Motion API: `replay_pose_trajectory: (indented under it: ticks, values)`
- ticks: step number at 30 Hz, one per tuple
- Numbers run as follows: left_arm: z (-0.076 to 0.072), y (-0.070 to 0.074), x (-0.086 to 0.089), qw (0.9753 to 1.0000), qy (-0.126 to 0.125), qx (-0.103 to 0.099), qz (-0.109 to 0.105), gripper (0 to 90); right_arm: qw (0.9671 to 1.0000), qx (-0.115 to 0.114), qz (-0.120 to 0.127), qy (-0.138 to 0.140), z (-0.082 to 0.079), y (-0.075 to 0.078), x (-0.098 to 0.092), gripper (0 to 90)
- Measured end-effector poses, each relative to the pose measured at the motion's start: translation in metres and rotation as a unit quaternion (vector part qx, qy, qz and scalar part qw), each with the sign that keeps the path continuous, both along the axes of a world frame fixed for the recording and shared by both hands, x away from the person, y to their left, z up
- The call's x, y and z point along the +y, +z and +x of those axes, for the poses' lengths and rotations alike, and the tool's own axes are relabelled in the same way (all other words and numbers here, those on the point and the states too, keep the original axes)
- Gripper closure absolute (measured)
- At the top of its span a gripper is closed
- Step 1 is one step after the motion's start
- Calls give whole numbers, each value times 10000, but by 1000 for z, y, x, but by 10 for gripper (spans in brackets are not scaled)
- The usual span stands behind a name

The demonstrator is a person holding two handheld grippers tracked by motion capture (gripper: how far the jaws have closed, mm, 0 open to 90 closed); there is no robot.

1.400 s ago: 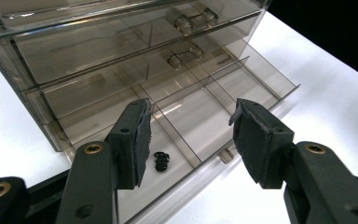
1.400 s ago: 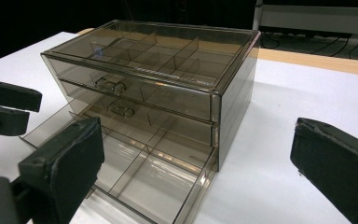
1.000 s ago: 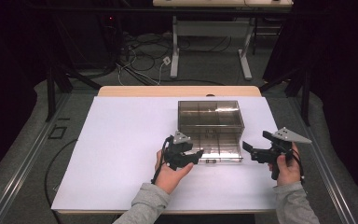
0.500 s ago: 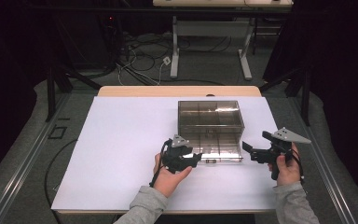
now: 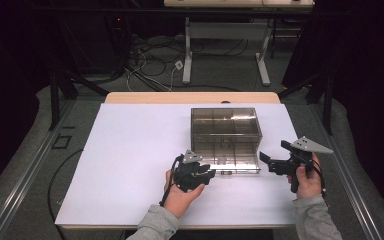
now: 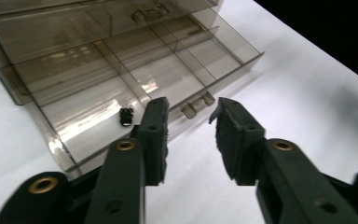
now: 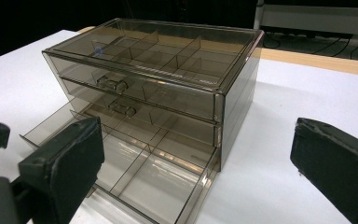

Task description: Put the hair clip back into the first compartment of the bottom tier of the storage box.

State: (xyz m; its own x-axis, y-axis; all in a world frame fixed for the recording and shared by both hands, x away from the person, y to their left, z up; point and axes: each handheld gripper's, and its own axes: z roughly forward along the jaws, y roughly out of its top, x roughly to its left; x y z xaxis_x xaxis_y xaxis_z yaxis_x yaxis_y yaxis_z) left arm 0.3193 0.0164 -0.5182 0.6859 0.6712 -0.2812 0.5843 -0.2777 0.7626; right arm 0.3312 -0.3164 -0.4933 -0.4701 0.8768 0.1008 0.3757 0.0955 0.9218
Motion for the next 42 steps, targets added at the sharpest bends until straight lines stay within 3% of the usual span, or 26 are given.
replay_pose_trajectory:
  ticks: [7, 20, 31, 33, 36, 38, 42]
  values:
    - [-5, -3, -8, 9998, -172, -31, 48, 765, 10000, -3, 9, -15, -1, 1, -1, 25]
    - [-3, -17, -14, 9996, -115, 242, 68, 872, 10000, -23, -28, 70, -1, 0, 4, 25]
    - [-2, -22, -10, 9994, -44, 302, 150, 900, 9999, -33, -88, 108, -2, -2, 9, 8]
    - [-2, -22, -10, 9995, -37, 298, 135, 900, 9999, -71, -150, 25, -3, -3, 12, 0]
    - [-2, -23, -9, 9994, -25, 304, 137, 900, 9996, -155, -217, 128, -5, -4, 16, 2]
    - [-2, -23, -8, 9995, -16, 299, 130, 900, 9996, -134, -252, 91, -7, -4, 20, 56]
    - [-1, -23, -5, 9995, 1, 301, 127, 900, 9989, -209, -339, 256, -10, -5, 23, 251]
